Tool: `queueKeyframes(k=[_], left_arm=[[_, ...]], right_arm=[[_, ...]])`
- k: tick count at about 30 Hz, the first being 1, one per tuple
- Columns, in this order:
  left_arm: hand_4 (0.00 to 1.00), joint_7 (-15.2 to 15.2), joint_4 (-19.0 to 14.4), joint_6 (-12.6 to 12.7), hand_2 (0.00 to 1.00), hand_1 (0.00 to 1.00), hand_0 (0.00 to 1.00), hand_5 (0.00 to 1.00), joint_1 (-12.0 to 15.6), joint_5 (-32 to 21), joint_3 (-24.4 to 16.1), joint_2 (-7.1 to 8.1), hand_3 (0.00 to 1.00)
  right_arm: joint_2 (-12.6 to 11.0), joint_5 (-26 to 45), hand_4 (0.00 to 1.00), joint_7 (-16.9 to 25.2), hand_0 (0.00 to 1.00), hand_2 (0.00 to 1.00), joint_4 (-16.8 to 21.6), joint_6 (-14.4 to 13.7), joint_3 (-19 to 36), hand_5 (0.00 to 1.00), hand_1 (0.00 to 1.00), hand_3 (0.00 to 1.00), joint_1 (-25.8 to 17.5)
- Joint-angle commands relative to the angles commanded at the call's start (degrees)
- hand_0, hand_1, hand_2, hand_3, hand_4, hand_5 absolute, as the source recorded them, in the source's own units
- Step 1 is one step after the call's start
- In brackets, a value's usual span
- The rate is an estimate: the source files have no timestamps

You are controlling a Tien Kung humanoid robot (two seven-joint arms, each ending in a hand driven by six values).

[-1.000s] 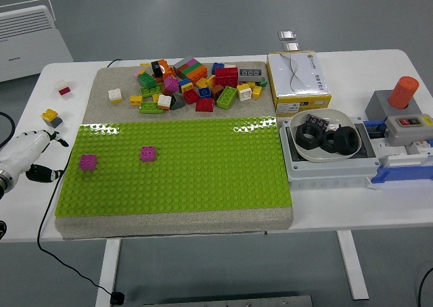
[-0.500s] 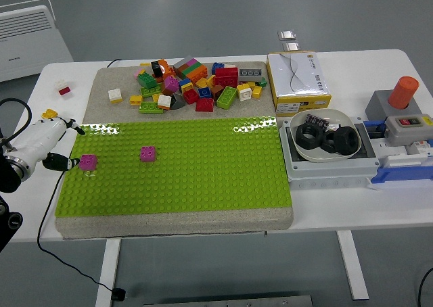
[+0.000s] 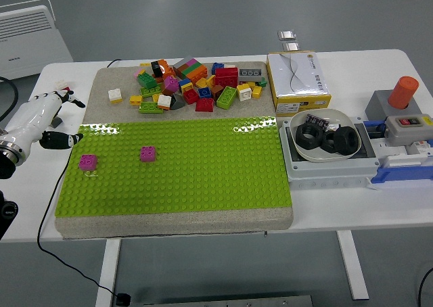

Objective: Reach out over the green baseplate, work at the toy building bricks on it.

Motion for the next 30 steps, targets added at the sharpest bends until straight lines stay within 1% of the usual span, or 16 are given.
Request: queueKeyframes(k=[3,8,11,13,14,17,19,24,26,29,30], left_arm=[[0.826,-0.64,0.02,0.2,0.946,0.952,0.979,0.002,0.29,-0.82,-1.02,0.39,0.694],[0.83,-1.29,1.42,0.26,0.946,0.952,0.978,0.002,-2.36,-1.86,0.44,1.42,0.693],[0.83,-1.5,1.6,0.38,0.946,0.952,0.978,0.002,-2.75,-2.19,0.76,1.86,0.693],[0.831,-1.58,1.59,0.42,0.946,0.952,0.978,0.002,-2.62,-2.25,0.69,1.85,0.692],[0.831,-1.66,1.65,0.46,0.946,0.952,0.978,0.002,-2.62,-2.27,0.75,1.54,0.692],[0.831,-1.69,1.88,0.51,0.946,0.952,0.978,0.002,-2.68,-2.17,1.16,0.78,0.692],[0.832,-1.66,1.81,0.55,0.946,0.952,0.978,0.002,-2.52,-2.13,1.8,0.74,0.69],[0.832,-0.5,1.34,0.25,0.952,0.952,0.976,0.002,-2.43,-1.29,3.45,0.64,0.693],[0.832,0.29,0.98,0.08,0.952,0.952,0.976,0.002,-2.42,-1.2,4.34,0.11,0.693],[0.832,0.87,1.34,-0.21,0.952,0.952,0.976,0.002,-2.47,-1.17,4.74,-1.33,0.693],[0.835,0.89,1.68,-0.28,0.965,0.953,0.976,0.002,-2.61,-1.24,4.87,-1.66,0.736]], right_arm=[[-0.02,0.54,0.829,0.21,0.681,0.846,0.0,-0.01,-0.84,0.998,0.746,0.848,0.2],[-0.34,1.59,0.825,0.12,0.681,0.847,0.0,-0.45,-3.02,0.998,0.75,0.85,0.49],[-0.49,4.05,0.825,0.1,0.681,0.847,0.0,-0.6,-5.15,0.998,0.75,0.85,0.37],[-0.59,5.59,0.826,0.21,0.676,0.853,0.0,-0.62,-6.48,0.998,0.751,0.852,0.16],[-0.74,5.92,0.826,0.21,0.676,0.853,0.0,-0.63,-6.77,0.998,0.751,0.852,-0.04],[-0.87,3.85,0.826,-0.15,0.676,0.853,0.0,-0.48,-4.74,0.998,0.751,0.852,-0.29],[-0.7,1.64,0.814,-0.38,0.685,0.852,0.0,-0.23,-2.44,0.998,0.755,0.856,-0.58],[-0.18,-1.72,0.807,-0.83,0.685,0.845,0.0,-0.09,1.01,0.998,0.755,0.862,-0.94],[-0.02,-3.81,0.807,-0.96,0.685,0.845,0.0,-0.02,2.97,0.998,0.755,0.862,-0.8],[0.13,-6.74,0.807,-0.77,0.685,0.845,0.0,0.45,6.14,0.998,0.755,0.862,-0.8],[0.34,-7.67,0.807,-0.77,0.692,0.84,0.0,0.63,7.19,0.998,0.751,0.856,-0.86]])
